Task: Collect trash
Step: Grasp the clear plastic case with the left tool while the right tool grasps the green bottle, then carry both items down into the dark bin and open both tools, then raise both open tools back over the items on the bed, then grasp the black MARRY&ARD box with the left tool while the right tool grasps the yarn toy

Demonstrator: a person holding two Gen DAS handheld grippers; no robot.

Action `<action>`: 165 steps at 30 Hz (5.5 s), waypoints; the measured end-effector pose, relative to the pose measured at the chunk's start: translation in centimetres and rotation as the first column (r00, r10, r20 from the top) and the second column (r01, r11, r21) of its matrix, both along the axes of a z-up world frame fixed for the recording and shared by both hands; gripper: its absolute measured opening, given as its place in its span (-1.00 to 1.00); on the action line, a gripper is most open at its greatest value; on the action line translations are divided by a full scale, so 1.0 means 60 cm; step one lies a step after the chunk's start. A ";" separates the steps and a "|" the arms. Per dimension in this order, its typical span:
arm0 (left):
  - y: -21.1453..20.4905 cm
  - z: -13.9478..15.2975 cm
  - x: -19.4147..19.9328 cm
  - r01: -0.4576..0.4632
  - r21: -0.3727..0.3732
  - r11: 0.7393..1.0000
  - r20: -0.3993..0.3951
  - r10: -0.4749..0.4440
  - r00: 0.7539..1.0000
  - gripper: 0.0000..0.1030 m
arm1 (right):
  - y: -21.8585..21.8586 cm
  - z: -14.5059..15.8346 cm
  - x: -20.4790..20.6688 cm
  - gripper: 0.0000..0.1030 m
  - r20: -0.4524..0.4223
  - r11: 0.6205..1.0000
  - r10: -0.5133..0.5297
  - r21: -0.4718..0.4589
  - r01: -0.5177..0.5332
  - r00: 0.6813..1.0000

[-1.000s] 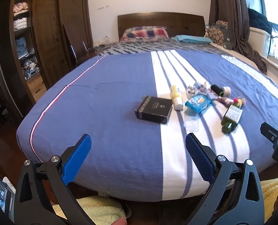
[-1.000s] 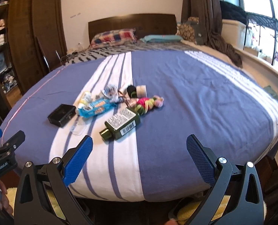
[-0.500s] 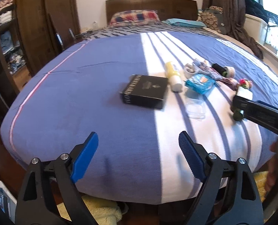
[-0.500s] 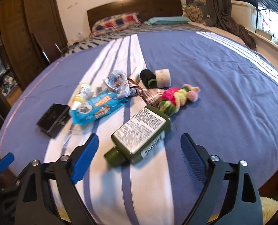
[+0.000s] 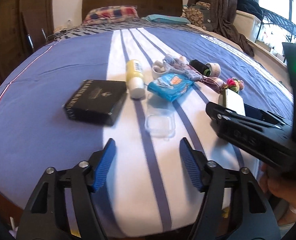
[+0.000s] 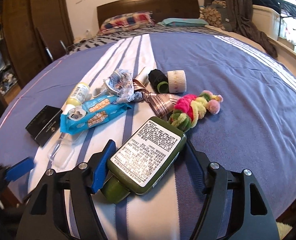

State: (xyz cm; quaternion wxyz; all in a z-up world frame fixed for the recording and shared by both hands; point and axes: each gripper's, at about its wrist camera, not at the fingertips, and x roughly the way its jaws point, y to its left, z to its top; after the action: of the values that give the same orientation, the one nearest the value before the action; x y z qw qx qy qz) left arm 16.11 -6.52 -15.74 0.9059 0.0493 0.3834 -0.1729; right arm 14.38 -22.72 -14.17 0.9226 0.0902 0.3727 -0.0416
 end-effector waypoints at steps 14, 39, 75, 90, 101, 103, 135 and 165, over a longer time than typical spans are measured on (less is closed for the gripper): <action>-0.019 -0.009 0.046 0.024 -0.034 0.999 0.001 -0.024 1.000 -0.32 | -0.004 0.008 -0.043 0.33 0.004 0.997 0.075 -0.015 -0.075 0.997; 0.041 -0.006 -0.188 0.007 -0.032 0.999 -0.007 -0.007 1.000 -0.34 | 0.026 0.022 -0.228 0.34 0.016 0.984 0.177 0.027 -0.177 0.984; 0.018 -0.300 -0.231 0.070 0.015 0.997 -0.519 -0.052 0.853 -0.33 | 0.055 -0.248 -0.250 0.34 -0.428 0.960 0.242 0.235 -0.152 0.871; 0.023 -0.306 -0.222 0.060 0.037 0.998 -0.524 -0.031 0.851 0.12 | 0.043 -0.253 -0.235 0.49 -0.423 0.963 0.220 0.239 -0.126 0.879; 0.031 -0.260 -0.219 0.032 0.074 0.997 -0.436 0.003 0.900 0.43 | 0.014 -0.220 -0.240 0.60 -0.385 0.982 0.144 0.169 -0.084 0.912; 0.033 -0.243 -0.219 0.029 0.075 0.997 -0.402 0.004 0.916 0.49 | 0.012 -0.212 -0.241 0.60 -0.371 0.983 0.138 0.161 -0.083 0.918; 0.093 0.035 -0.118 -0.136 0.027 0.990 0.020 0.136 0.991 0.80 | -0.058 0.067 -0.182 0.78 0.029 0.999 0.047 -0.026 -0.047 0.998; 0.073 0.006 0.132 -0.137 0.077 0.988 -0.023 0.139 0.990 0.80 | -0.080 0.040 0.016 0.56 0.020 1.000 0.021 0.018 -0.022 1.000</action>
State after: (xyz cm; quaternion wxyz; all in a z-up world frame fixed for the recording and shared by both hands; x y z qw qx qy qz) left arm 24.03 -2.11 -15.37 0.9076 0.0542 0.4052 -0.0957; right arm 15.37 -27.52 -11.78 0.9259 0.0951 0.3647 -0.0274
